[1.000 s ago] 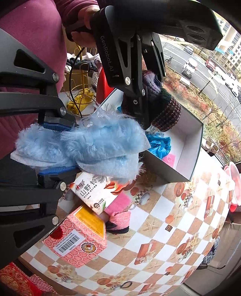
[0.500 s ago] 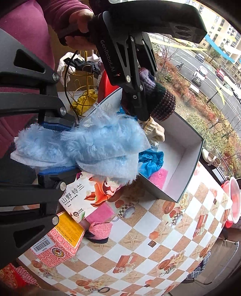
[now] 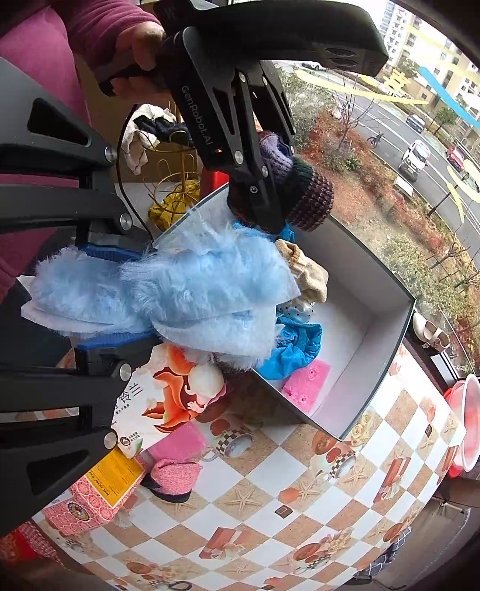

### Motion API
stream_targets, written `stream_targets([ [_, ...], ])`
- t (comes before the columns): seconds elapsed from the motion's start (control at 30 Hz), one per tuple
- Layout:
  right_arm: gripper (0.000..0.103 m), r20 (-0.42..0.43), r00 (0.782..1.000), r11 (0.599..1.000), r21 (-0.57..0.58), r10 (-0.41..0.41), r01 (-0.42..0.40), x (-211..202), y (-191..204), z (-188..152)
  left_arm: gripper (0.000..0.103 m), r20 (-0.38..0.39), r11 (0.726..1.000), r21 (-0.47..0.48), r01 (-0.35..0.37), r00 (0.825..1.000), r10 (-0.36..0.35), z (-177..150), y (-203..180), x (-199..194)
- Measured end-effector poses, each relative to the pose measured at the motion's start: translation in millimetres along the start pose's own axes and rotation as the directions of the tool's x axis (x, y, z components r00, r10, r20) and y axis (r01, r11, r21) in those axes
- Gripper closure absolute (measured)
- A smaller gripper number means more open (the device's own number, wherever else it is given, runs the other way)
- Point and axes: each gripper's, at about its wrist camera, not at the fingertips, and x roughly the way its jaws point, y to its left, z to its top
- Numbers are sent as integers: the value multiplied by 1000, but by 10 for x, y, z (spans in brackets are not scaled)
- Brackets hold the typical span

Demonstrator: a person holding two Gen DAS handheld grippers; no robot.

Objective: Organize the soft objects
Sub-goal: 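Lower the striped knit hat and light-blue fluffy item into the white box with both tools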

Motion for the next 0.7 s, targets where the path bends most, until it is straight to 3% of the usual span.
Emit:
stream_targets([
  [0.37,70,-1,1000,999,-38,9,-9,86,94,290,59,-34,994,-111,-22,999,18,36,247,113],
  [0.7,70,8,1000,1000,-6,-1,1,184,68,657,58,-32,990,-126,-62,998,59,256,204,233],
])
